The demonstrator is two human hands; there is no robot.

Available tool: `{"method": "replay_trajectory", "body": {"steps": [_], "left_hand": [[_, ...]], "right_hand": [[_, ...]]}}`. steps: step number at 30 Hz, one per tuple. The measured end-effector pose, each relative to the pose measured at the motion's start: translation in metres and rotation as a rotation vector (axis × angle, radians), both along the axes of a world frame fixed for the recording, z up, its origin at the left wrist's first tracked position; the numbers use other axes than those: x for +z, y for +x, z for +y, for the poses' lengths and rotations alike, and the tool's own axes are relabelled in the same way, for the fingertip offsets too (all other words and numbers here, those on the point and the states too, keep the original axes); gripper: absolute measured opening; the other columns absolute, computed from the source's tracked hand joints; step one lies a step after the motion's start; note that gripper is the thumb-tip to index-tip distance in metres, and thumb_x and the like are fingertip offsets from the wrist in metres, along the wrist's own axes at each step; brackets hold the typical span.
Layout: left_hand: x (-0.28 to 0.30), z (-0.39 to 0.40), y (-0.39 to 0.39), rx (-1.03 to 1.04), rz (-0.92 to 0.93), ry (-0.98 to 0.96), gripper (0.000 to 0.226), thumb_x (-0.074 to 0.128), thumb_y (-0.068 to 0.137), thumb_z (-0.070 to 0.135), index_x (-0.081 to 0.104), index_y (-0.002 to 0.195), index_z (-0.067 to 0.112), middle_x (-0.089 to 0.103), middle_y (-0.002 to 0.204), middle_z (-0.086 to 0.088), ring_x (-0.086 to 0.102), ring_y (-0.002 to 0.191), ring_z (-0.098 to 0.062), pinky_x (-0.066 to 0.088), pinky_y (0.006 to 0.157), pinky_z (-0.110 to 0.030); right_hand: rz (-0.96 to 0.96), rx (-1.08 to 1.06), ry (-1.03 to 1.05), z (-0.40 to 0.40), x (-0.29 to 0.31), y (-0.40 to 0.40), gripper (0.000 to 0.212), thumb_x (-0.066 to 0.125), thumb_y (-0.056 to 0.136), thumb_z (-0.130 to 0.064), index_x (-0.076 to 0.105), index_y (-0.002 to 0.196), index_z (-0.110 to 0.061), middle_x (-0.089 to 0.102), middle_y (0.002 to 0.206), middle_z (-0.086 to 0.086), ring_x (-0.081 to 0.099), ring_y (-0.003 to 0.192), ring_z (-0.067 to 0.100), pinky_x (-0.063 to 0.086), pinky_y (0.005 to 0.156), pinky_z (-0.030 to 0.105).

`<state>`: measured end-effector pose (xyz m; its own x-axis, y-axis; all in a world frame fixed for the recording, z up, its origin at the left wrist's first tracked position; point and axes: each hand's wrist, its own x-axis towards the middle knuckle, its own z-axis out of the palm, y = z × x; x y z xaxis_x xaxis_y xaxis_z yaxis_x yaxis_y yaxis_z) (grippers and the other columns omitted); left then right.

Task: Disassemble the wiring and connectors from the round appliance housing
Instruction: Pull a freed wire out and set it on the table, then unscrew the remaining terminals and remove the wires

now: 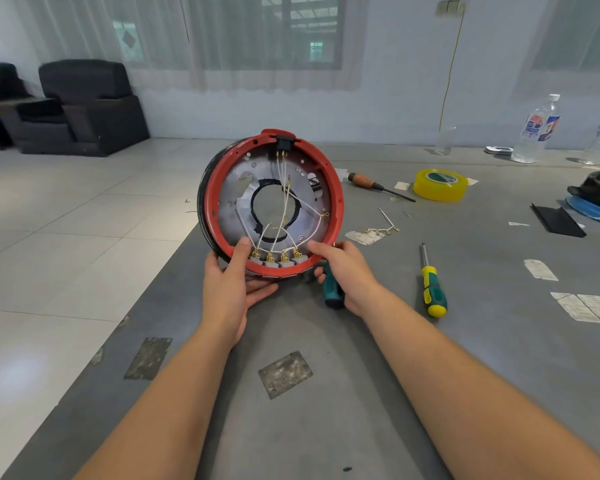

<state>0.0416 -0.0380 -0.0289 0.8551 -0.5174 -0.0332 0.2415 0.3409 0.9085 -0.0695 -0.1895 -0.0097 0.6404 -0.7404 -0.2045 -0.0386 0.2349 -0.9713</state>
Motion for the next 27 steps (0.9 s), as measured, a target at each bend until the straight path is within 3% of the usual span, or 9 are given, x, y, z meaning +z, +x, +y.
{"method": "replay_trajectory", "body": {"steps": [5,10,12,15,18,27], "left_hand": [[0.001,-0.003,-0.003,0.015,-0.072,0.039,0.038,0.067,0.100,0.048,0.057,0.133,0.031,0.081,0.103,0.000,0.080,0.091,-0.038,0.066,0.071,-0.047],[0.006,0.000,-0.010,-0.001,-0.094,0.041,0.085,0.078,0.074,0.062,0.050,0.143,0.020,0.074,0.126,-0.006,0.078,0.101,-0.019,0.065,0.078,-0.035],[0.006,0.002,-0.012,-0.032,-0.136,0.076,0.089,0.084,0.069,0.055,0.050,0.143,0.018,0.070,0.132,-0.006,0.076,0.106,-0.015,0.063,0.090,-0.038],[0.001,0.004,-0.015,-0.107,-0.075,0.011,0.073,0.087,0.083,0.027,0.047,0.144,0.027,0.072,0.134,-0.002,0.074,0.116,-0.022,0.058,0.102,-0.047],[-0.003,0.002,-0.016,-0.139,-0.044,-0.068,0.072,0.081,0.090,0.007,0.043,0.145,0.033,0.073,0.133,-0.004,0.073,0.118,-0.029,0.058,0.101,-0.050],[-0.005,0.001,-0.010,-0.072,0.103,-0.136,0.079,0.086,0.082,-0.001,0.040,0.138,0.031,0.070,0.133,-0.012,0.077,0.109,-0.032,0.065,0.088,-0.048]], "right_hand": [[-0.070,-0.020,0.019,-0.004,-0.005,0.000,0.052,0.078,0.081,-0.019,0.053,0.122,0.000,0.072,0.085,0.013,0.059,0.054,0.016,0.049,0.050,0.027],[-0.108,-0.018,0.040,-0.001,-0.009,-0.002,0.047,0.078,0.082,-0.021,0.054,0.120,-0.007,0.073,0.082,0.008,0.060,0.056,0.015,0.052,0.054,0.027],[-0.090,-0.025,0.037,0.001,-0.009,-0.002,0.044,0.078,0.081,-0.025,0.055,0.117,-0.012,0.073,0.077,0.005,0.060,0.056,0.014,0.053,0.055,0.028],[-0.099,-0.011,0.036,0.007,-0.009,0.000,0.049,0.081,0.080,-0.030,0.054,0.116,-0.010,0.071,0.072,0.003,0.058,0.052,0.013,0.051,0.053,0.028],[-0.100,-0.002,0.014,0.014,-0.010,0.005,0.053,0.082,0.082,-0.031,0.054,0.118,-0.005,0.070,0.069,0.003,0.057,0.050,0.013,0.051,0.052,0.027],[-0.045,0.040,-0.074,0.017,-0.008,0.002,0.058,0.078,0.084,-0.052,0.059,0.117,-0.009,0.069,0.077,0.005,0.060,0.058,0.013,0.053,0.063,0.029]]}}
